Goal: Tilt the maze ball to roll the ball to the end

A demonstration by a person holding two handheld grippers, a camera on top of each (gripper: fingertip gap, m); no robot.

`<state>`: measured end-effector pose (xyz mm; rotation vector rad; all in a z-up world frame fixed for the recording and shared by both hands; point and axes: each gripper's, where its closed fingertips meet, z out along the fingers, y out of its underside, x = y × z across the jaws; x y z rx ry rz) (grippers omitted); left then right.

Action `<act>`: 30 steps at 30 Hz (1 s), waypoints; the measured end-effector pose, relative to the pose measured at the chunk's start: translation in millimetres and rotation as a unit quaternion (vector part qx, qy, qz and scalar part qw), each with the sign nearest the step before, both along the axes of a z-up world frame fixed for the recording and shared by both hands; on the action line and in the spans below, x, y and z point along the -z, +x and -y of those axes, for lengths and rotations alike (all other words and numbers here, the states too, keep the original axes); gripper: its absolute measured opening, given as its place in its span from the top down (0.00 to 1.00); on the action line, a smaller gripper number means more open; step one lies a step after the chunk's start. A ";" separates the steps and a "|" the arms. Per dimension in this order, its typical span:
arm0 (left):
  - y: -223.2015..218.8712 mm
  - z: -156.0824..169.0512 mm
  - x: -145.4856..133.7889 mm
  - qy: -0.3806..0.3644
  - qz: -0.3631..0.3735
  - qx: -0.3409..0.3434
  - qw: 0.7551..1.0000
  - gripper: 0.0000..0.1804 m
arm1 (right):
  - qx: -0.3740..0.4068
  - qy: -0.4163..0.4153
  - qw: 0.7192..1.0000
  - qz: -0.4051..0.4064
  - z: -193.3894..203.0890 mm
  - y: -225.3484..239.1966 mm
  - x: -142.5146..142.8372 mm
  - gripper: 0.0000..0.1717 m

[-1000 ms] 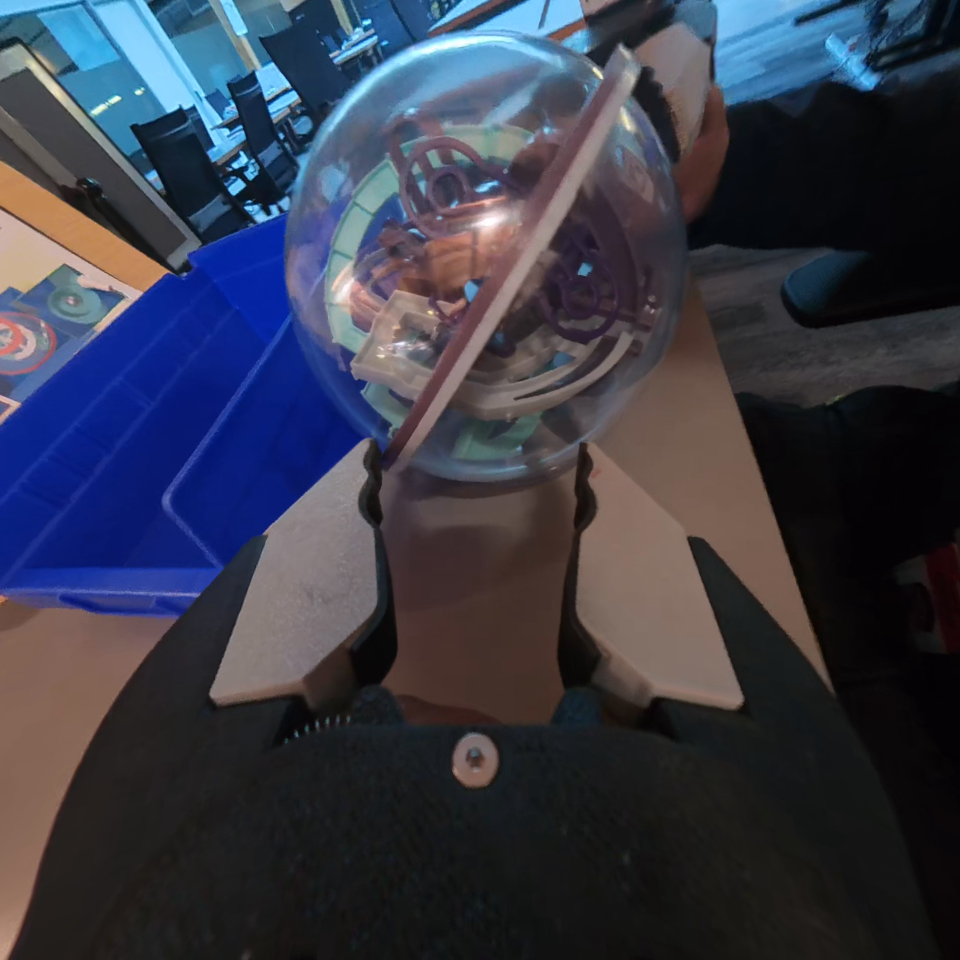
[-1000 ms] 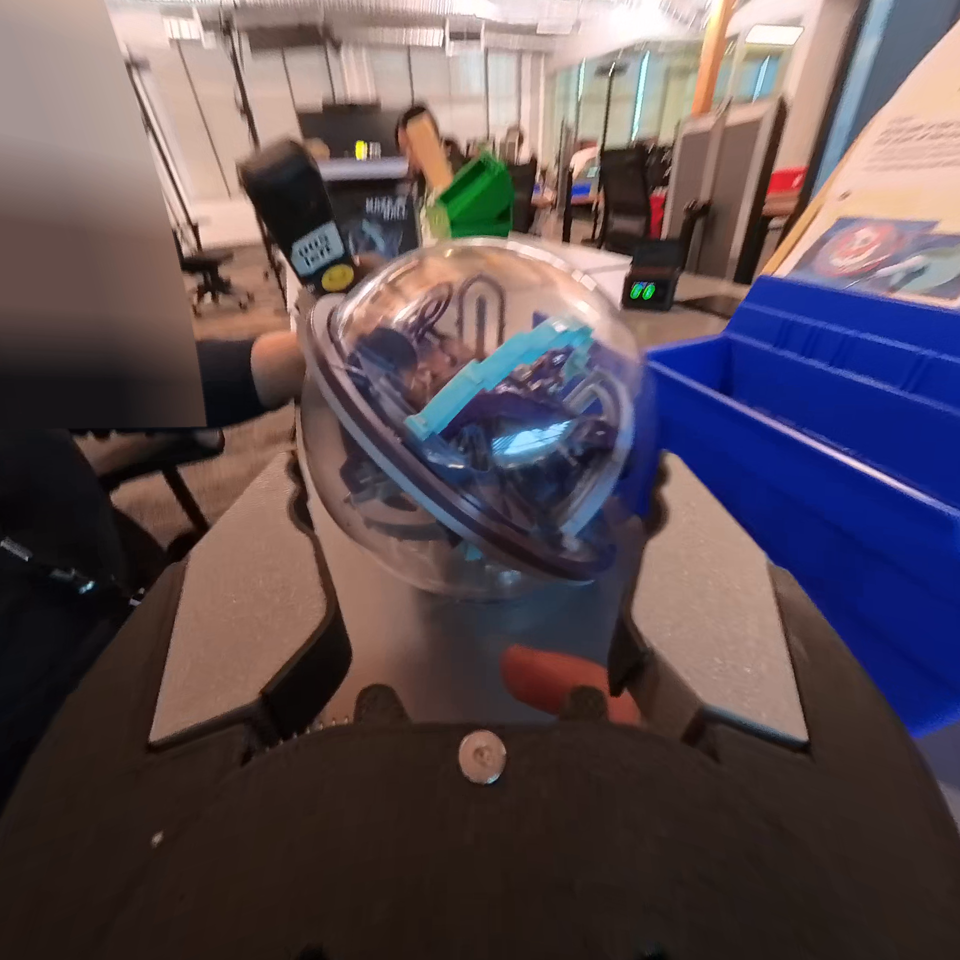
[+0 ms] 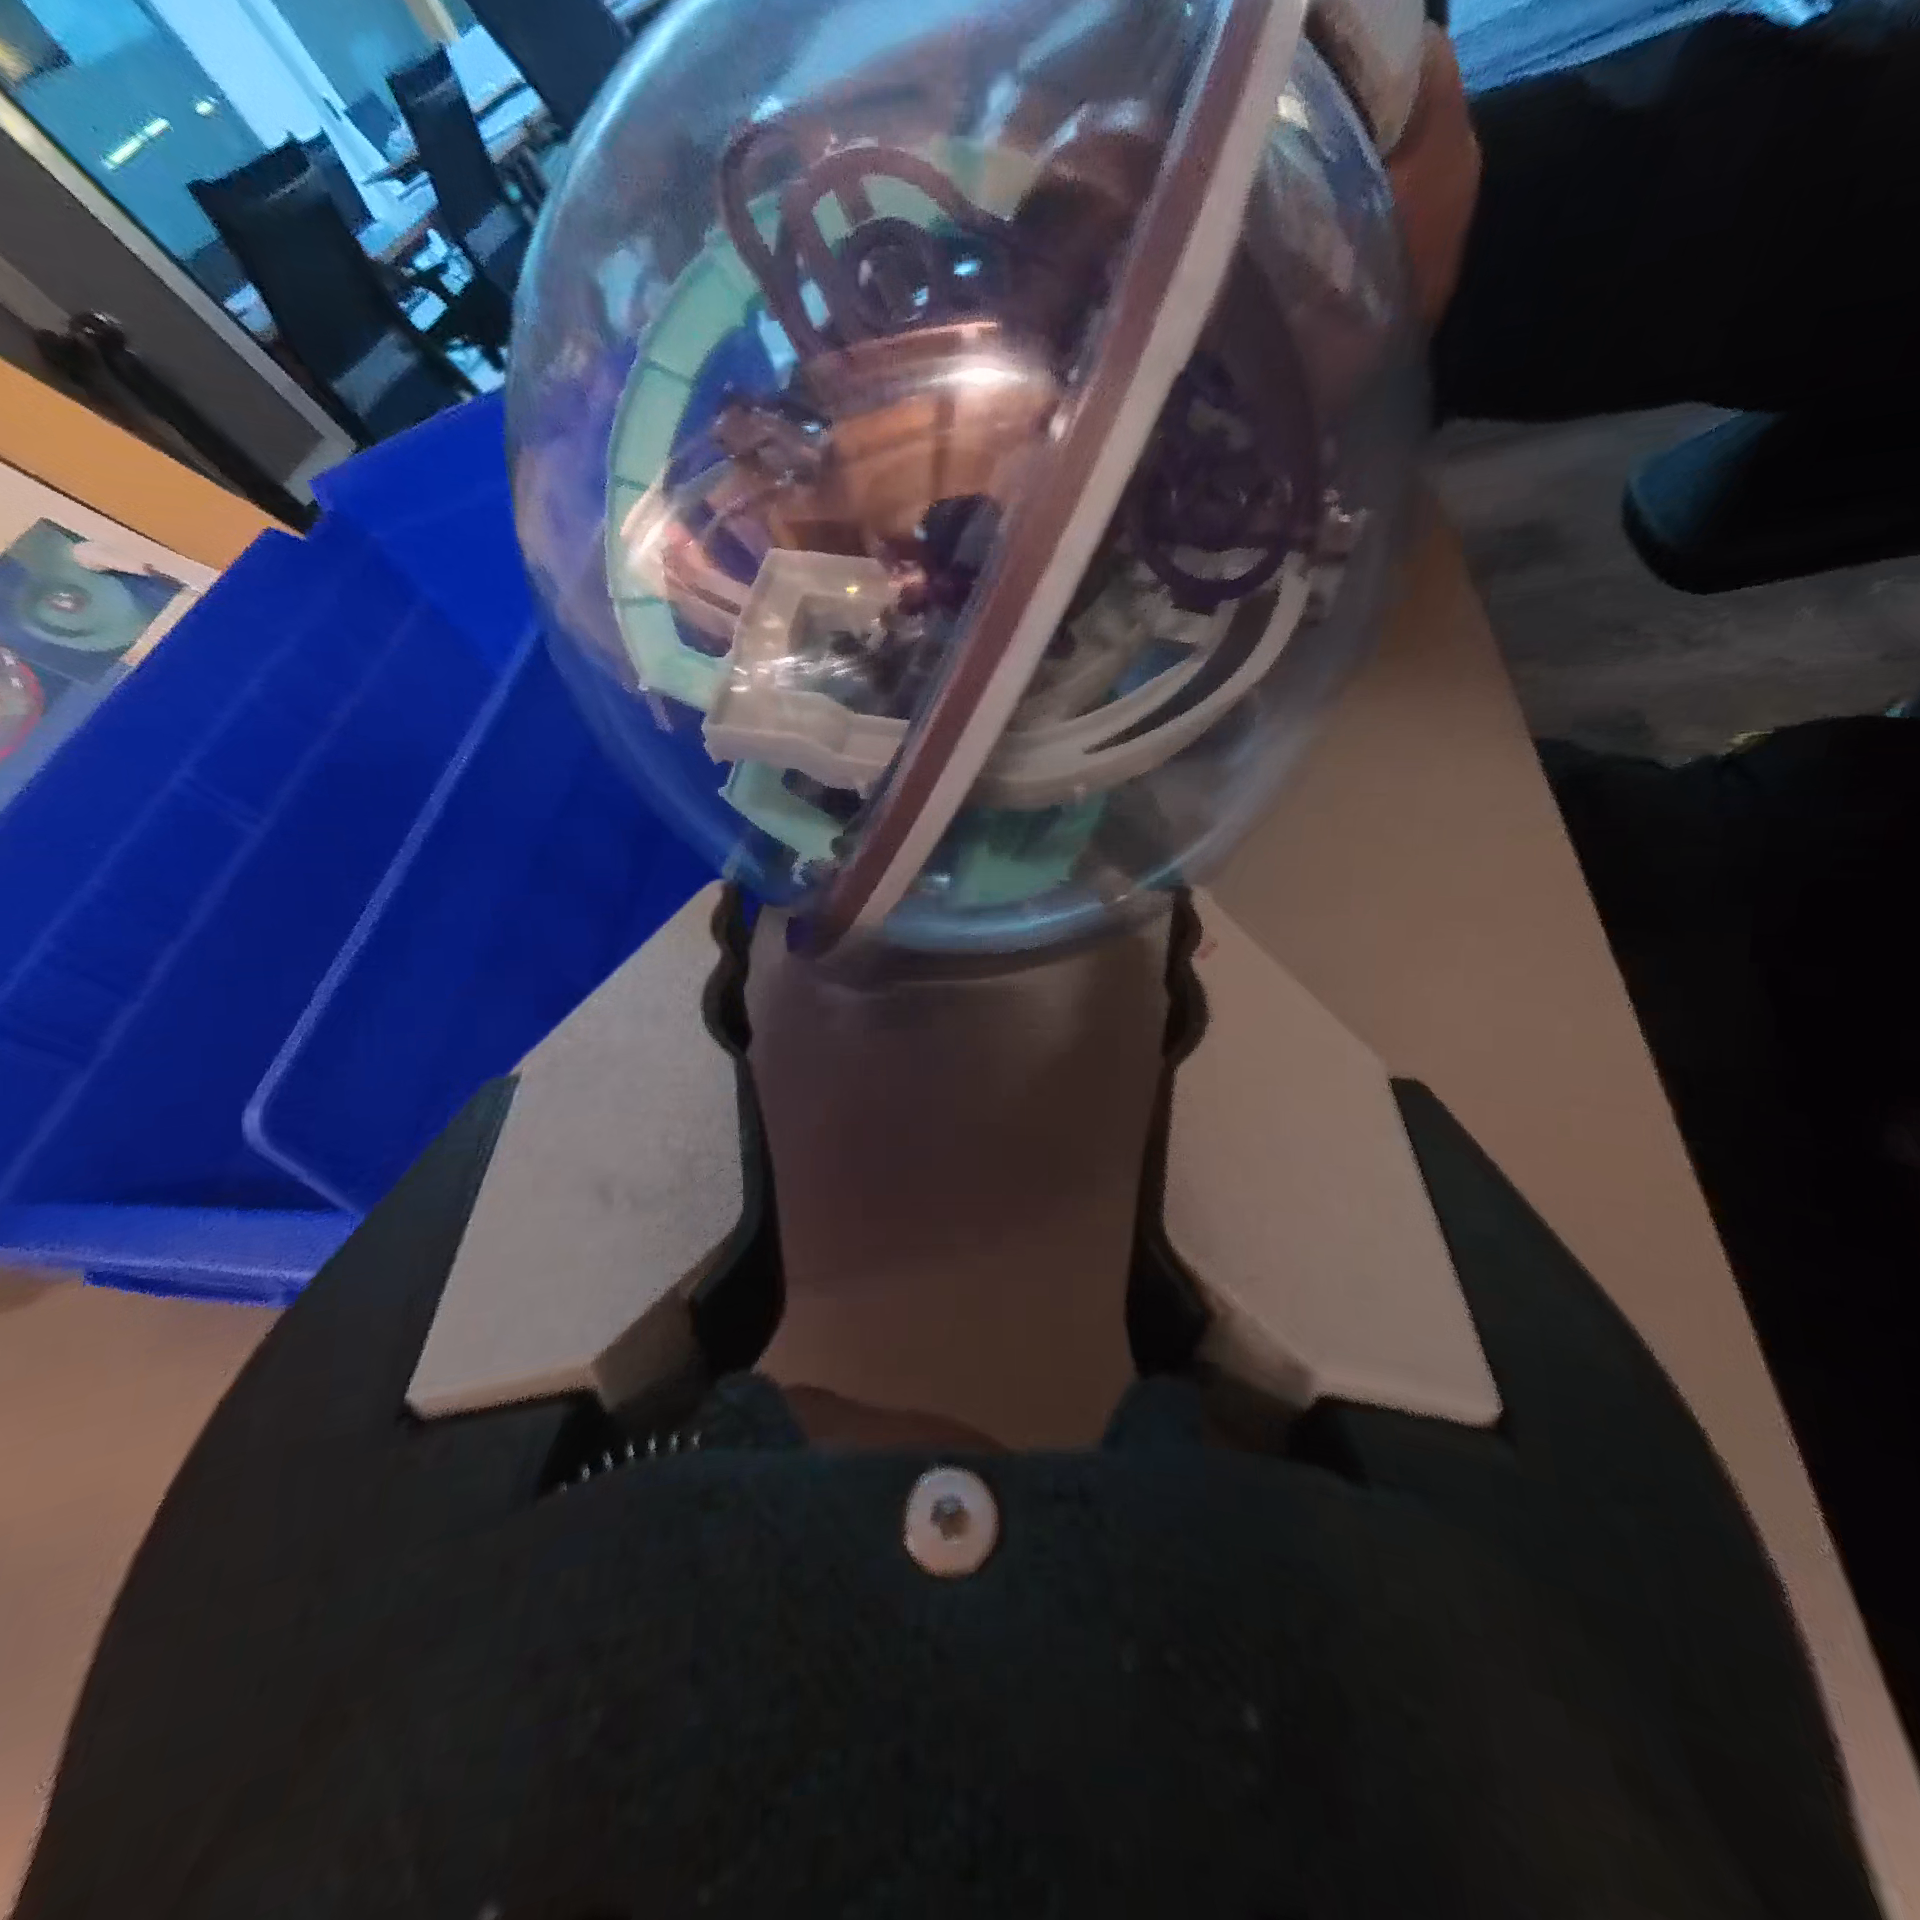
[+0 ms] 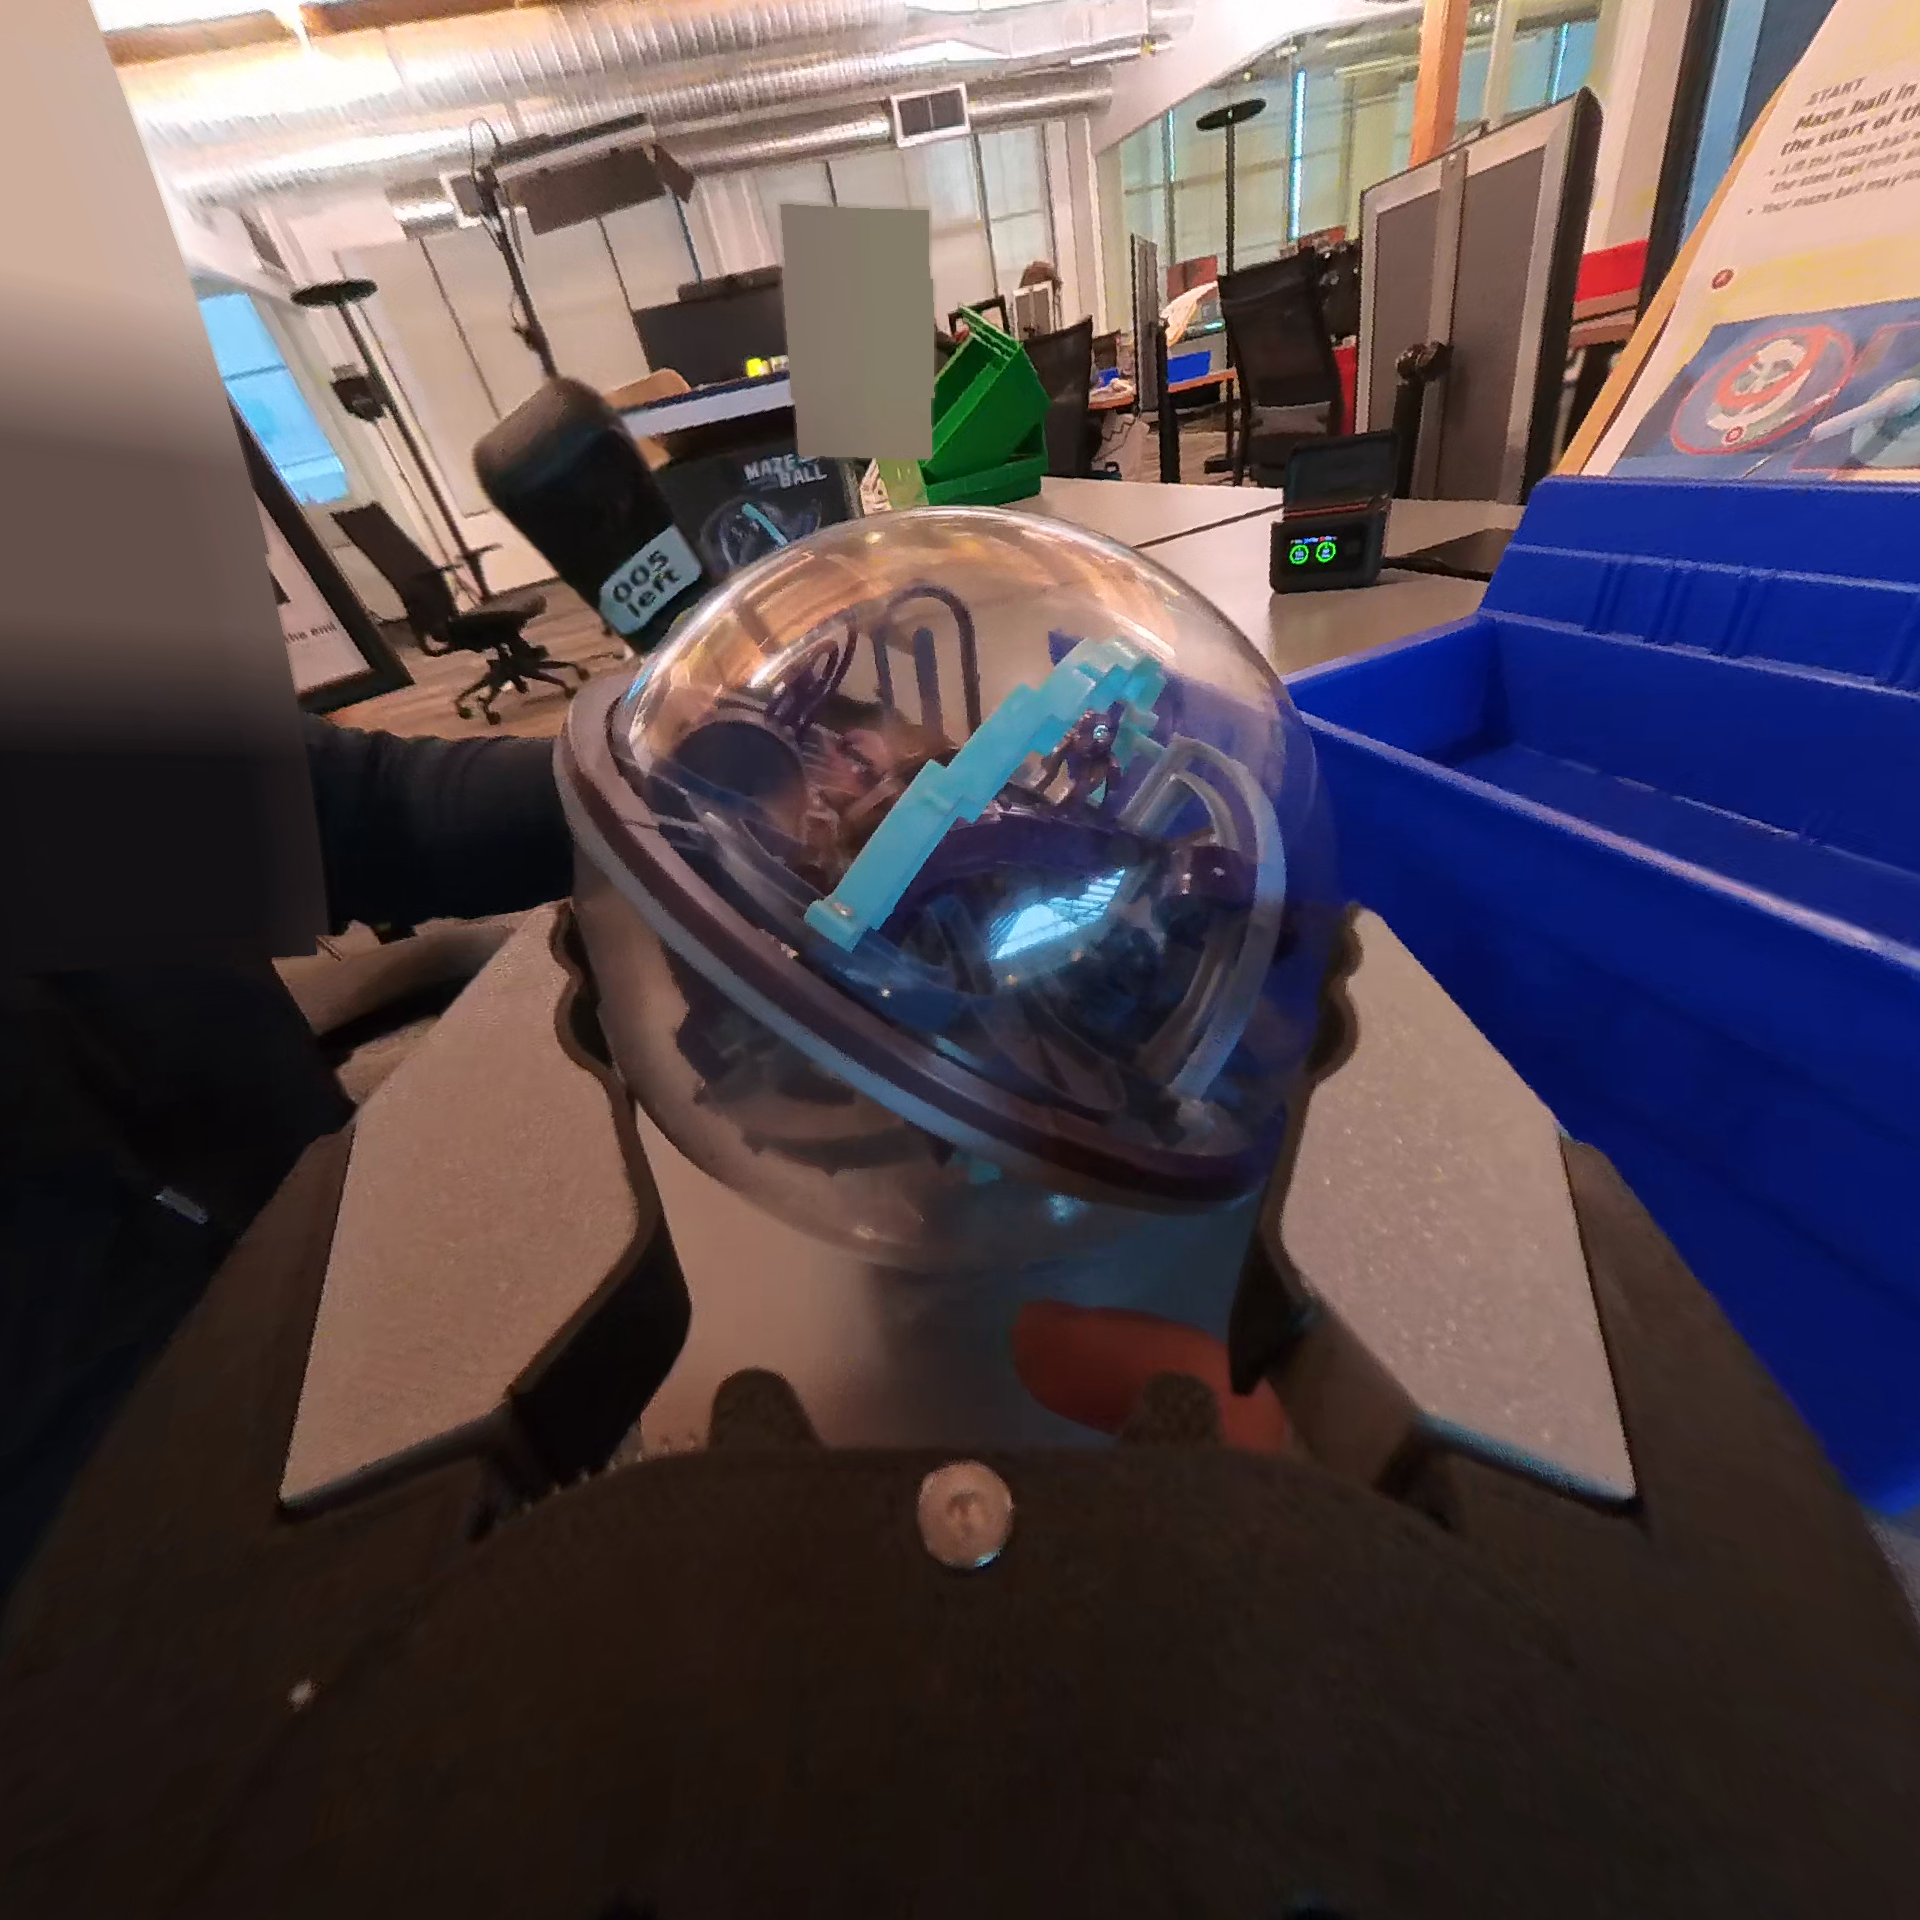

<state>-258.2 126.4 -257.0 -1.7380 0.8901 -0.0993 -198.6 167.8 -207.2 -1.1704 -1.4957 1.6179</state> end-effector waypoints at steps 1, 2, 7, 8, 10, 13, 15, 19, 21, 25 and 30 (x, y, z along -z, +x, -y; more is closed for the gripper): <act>1.3 -0.4 0.3 0.004 -0.006 -0.005 1.000 0.56 | -0.002 -0.008 1.000 0.003 -1.0 -0.5 0.0 0.21; 2.4 -0.1 -0.4 0.007 -0.007 -0.007 1.000 0.56 | -0.007 -0.017 1.000 0.006 -1.6 -0.7 0.2 0.20; 12.6 6.0 -23.2 0.057 0.003 -0.003 0.998 0.53 | -0.040 -0.081 0.996 0.022 -5.2 -1.8 -0.6 0.16; 16.2 5.9 -29.2 0.065 0.017 -0.001 0.998 0.53 | -0.044 -0.094 0.994 0.023 -6.6 -1.8 -1.4 0.15; 20.0 4.3 -34.7 0.072 0.028 0.001 0.997 0.52 | -0.047 -0.107 0.993 0.021 -8.7 -1.7 -2.7 0.14; 21.1 4.6 -41.5 0.078 0.035 0.009 0.996 0.51 | -0.056 -0.118 0.991 0.024 -7.5 -1.8 -2.8 0.13; 24.3 5.3 -48.2 0.079 0.054 0.012 0.995 0.51 | -0.067 -0.143 0.987 0.027 -7.6 -1.9 -3.7 0.12; 29.6 2.3 -62.1 0.073 0.085 0.015 0.994 0.51 | -0.086 -0.193 0.977 0.027 -10.1 -2.0 -6.7 0.11; 32.4 0.4 -67.2 0.066 0.079 0.012 0.995 0.50 | -0.089 -0.198 0.976 0.021 -10.8 -0.9 -8.7 0.10; 38.1 -1.6 -75.3 0.056 0.051 0.005 0.997 0.48 | -0.094 -0.211 0.973 0.019 -10.6 0.1 -10.1 0.10; 45.7 -2.0 -80.6 0.054 0.039 -0.004 0.998 0.48 | -0.106 -0.238 0.965 0.028 -10.1 1.6 -9.7 0.10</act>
